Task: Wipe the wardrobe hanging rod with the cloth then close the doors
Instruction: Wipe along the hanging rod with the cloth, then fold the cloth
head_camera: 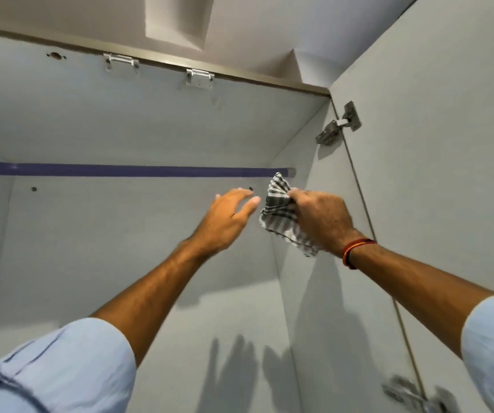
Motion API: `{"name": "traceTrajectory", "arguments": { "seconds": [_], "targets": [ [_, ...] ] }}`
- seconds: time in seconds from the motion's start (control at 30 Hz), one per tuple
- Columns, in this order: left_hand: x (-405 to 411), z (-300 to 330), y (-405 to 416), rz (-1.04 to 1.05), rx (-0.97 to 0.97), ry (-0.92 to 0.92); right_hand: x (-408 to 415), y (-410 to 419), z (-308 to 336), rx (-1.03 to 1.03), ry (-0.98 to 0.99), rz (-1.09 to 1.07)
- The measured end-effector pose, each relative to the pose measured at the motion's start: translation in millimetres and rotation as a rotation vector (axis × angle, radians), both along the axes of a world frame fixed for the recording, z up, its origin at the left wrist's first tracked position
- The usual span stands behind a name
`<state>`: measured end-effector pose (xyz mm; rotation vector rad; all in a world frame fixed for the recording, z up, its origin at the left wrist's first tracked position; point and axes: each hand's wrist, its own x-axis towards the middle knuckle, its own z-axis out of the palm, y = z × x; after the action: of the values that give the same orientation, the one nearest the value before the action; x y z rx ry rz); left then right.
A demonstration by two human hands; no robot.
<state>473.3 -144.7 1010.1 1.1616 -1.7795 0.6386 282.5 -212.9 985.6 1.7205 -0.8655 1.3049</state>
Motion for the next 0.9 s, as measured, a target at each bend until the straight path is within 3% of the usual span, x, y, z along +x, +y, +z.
{"name": "traceTrajectory", "arguments": {
  "seconds": [0.1, 0.23, 0.4, 0.57, 0.67, 0.8, 0.9],
  "targets": [
    [-37, -40, 5, -0.25, 0.071, 0.104, -7, 31, -46, 0.069, 0.019, 0.057],
    [-65, -104, 7, -0.376, 0.102, 0.275, -33, 55, -126, 0.248, -0.14, 0.173],
    [-95, -197, 23, -0.589, 0.259, 0.483, -77, 102, -235, 0.653, -0.673, 0.485],
    [-140, -308, 42, -0.752, 0.441, 0.556, -132, 160, -333, 1.175, -1.023, 1.075],
    [-176, -383, 56, -0.75, 0.554, 0.53, -166, 192, -403, 1.165, -1.113, 0.959],
    [-236, -513, 77, -0.644, 0.68, 0.359, -219, 243, -515, 1.063, -1.231, 0.684],
    [-291, -617, 109, -0.618, 0.895, 0.307, -265, 286, -602, 1.127, -1.268, 0.487]
  ]
}}
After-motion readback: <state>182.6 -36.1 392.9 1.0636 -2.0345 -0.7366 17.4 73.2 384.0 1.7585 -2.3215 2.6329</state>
